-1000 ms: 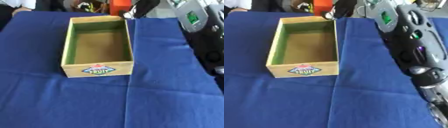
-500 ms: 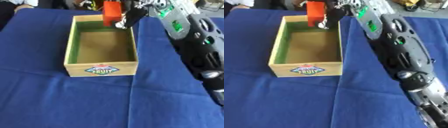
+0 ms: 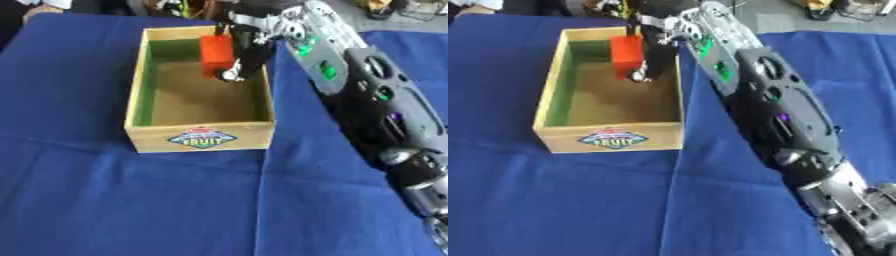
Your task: Pick up objects on the table and place them in the box.
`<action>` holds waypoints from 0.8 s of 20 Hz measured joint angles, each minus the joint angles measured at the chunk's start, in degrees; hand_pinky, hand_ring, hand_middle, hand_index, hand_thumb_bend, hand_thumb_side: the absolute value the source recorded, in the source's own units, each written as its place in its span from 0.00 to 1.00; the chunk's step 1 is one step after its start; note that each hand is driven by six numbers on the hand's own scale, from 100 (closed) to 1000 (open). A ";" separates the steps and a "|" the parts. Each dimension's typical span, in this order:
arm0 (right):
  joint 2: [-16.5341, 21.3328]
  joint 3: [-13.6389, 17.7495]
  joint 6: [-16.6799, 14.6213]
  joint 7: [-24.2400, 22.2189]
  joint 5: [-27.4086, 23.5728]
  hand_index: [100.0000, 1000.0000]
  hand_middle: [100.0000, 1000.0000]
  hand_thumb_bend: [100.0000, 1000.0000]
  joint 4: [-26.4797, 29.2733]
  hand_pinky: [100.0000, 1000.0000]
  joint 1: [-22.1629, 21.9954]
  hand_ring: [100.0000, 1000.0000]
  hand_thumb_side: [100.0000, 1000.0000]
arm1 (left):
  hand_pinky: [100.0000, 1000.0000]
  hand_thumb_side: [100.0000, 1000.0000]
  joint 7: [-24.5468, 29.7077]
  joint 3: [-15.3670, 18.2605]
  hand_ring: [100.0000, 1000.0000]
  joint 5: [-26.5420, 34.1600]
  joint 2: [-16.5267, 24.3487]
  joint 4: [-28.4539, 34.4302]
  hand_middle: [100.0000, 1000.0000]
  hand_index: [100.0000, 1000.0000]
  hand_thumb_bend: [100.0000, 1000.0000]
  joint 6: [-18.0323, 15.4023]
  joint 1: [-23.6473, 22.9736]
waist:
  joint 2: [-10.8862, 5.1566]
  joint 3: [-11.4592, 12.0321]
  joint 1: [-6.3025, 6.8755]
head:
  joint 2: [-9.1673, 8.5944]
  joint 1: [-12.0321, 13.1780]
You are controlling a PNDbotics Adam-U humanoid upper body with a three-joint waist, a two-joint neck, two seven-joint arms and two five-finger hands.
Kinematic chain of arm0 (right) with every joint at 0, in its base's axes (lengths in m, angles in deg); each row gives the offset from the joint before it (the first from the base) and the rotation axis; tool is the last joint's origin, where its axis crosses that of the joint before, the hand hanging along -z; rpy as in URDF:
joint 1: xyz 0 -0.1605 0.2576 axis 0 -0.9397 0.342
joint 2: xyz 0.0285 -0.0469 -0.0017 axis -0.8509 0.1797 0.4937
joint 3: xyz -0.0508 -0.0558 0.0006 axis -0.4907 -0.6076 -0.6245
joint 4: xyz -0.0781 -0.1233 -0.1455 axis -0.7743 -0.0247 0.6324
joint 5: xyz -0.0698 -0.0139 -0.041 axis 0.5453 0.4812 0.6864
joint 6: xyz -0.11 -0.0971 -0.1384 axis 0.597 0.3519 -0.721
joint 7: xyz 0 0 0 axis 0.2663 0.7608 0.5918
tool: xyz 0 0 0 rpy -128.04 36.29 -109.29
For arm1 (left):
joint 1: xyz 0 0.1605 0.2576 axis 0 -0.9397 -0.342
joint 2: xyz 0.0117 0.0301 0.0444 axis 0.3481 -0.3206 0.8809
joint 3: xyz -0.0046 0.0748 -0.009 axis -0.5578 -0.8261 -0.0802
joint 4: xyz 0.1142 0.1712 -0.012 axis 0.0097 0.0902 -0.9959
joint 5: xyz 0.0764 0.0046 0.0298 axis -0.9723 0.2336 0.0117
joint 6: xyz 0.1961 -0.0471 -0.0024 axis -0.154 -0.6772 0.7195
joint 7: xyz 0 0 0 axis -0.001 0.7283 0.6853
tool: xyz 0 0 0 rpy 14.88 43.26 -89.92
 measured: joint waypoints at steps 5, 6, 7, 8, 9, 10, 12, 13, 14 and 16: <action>-0.88 -0.76 -1.55 -1.32 1.86 0.35 0.43 0.00 -2.14 0.44 0.00 0.57 0.32 | 0.72 1.00 0.00 0.00 0.80 0.03 -0.24 0.00 0.80 0.89 0.00 0.00 0.17 | 0.00 0.04 -0.03 | -0.29 -1.35; -1.00 -0.77 -1.77 -1.36 2.29 0.41 0.47 0.00 -2.49 0.46 0.00 0.59 0.35 | 0.72 1.00 -0.01 0.00 0.80 0.04 -0.24 0.00 0.80 0.89 0.00 0.00 0.27 | 0.00 0.05 -0.05 | -0.32 -1.54; -1.15 -0.77 -2.02 -1.42 2.66 0.48 0.51 0.00 -2.80 0.47 0.00 0.61 0.38 | 0.72 1.00 -0.01 -0.01 0.80 0.04 -0.24 0.00 0.80 0.89 0.00 0.00 0.36 | 0.00 0.05 -0.05 | -0.33 -1.72; -1.31 -0.78 -2.29 -1.43 2.95 0.53 0.55 0.00 -3.00 0.49 0.00 0.63 0.41 | 0.72 1.00 -0.01 -0.01 0.80 0.05 -0.24 0.00 0.80 0.89 0.00 0.00 0.44 | 0.00 0.05 -0.05 | -0.36 -1.83; -1.34 -0.78 -2.61 -1.53 3.21 0.67 0.67 0.08 -3.11 0.53 0.00 0.69 0.49 | 0.72 1.00 -0.01 -0.01 0.80 0.06 -0.24 0.00 0.80 0.89 0.00 0.00 0.46 | 0.00 0.05 -0.06 | -0.43 -1.90; -1.35 -0.77 -2.99 -1.72 3.29 0.67 0.67 0.08 -3.11 0.53 0.01 0.69 0.49 | 0.72 1.00 -0.01 -0.01 0.80 0.07 -0.25 0.00 0.80 0.89 0.00 0.00 0.47 | 0.00 0.05 -0.07 | -0.44 -1.98; -1.36 -0.71 -3.72 -2.33 3.30 0.80 0.78 0.27 -3.08 0.60 0.04 0.76 0.62 | 0.72 1.00 -0.02 -0.01 0.80 0.10 -0.25 0.00 0.80 0.89 0.00 0.00 0.48 | 0.00 -0.01 -0.17 | -0.44 -2.11; -1.36 -0.70 -4.04 -2.67 3.29 0.80 0.78 0.27 -2.96 0.60 0.06 0.76 0.62 | 0.72 1.00 -0.02 -0.02 0.80 0.12 -0.25 0.00 0.80 0.89 0.00 0.00 0.49 | 0.00 -0.04 -0.27 | -0.44 -2.15; -1.36 -0.67 -4.31 -3.03 3.28 0.89 0.85 0.42 -2.67 0.66 0.16 0.83 0.67 | 0.72 1.00 -0.02 -0.03 0.80 0.14 -0.25 0.00 0.80 0.89 0.00 0.00 0.50 | 0.00 -0.08 -0.35 | -0.44 -2.22; -1.36 -0.48 -4.63 -3.69 3.24 0.91 0.87 0.46 -1.82 0.67 0.64 0.84 0.68 | 0.72 1.00 -0.02 -0.11 0.80 0.15 -0.25 0.00 0.80 0.89 0.00 0.00 0.52 | -0.01 -0.25 -0.37 | -0.44 -2.28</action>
